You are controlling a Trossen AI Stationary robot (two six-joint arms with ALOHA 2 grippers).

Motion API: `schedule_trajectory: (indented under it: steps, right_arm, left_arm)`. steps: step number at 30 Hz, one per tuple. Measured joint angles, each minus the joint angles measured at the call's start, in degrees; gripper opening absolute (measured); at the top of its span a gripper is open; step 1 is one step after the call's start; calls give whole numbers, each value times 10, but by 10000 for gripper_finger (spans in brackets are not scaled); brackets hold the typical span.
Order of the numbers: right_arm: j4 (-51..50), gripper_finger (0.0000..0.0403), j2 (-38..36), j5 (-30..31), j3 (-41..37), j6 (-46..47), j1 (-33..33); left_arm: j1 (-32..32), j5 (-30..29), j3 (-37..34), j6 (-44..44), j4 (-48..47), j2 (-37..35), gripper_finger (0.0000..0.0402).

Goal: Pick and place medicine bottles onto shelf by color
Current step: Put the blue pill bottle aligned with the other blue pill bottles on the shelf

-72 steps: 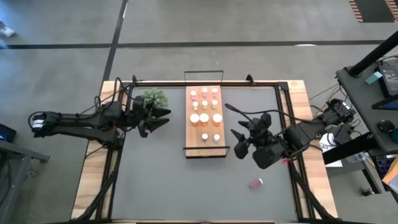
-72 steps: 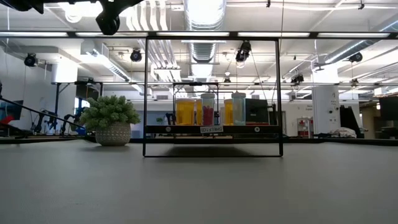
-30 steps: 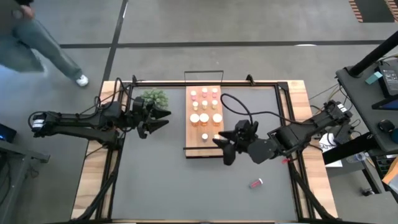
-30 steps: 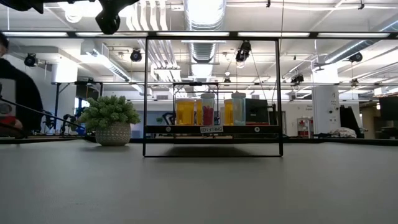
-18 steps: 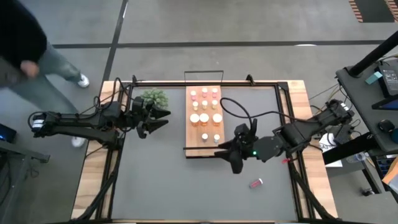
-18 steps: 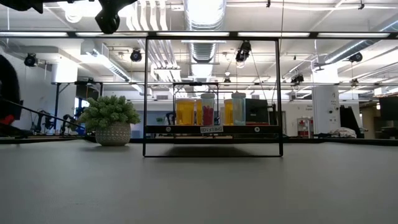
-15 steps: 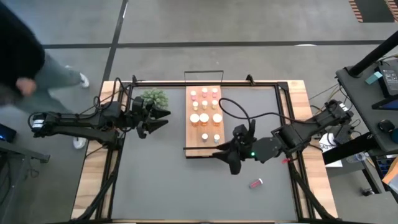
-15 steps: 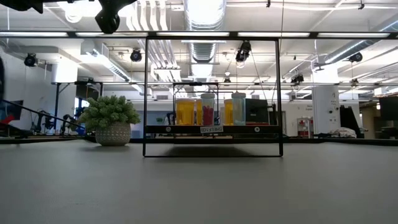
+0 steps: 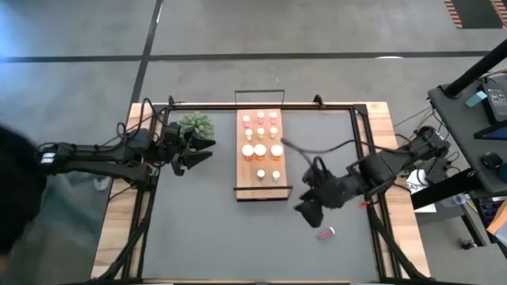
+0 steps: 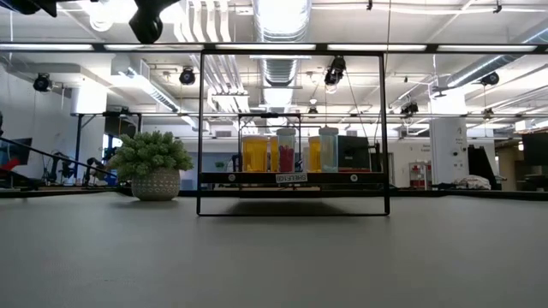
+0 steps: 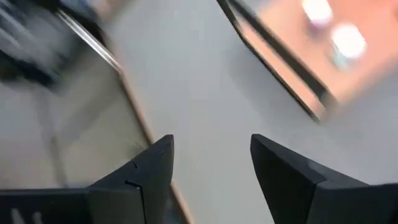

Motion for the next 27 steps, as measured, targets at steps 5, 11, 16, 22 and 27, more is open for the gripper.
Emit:
schedule_trajectory:
  steps: [5,11,16,22,27]
  right_arm:
    - [-167,203,9,-34,-1,-77,27]
    - [-227,203,8,-20,-40,-263,85]
    - [-191,203,6,0,-99,-340,128]
    - [-120,203,-4,0,-193,-350,157]
    - [3,203,-20,-4,-278,-350,180]
  left_arm:
    - [0,0,0,0,0,-1,262]
    - [0,0,0,-1,-1,1,262]
    - [0,0,0,-1,-1,1,262]
    - [-1,-1,0,-16,-1,2,262]
    - [0,-1,0,-16,0,4,262]
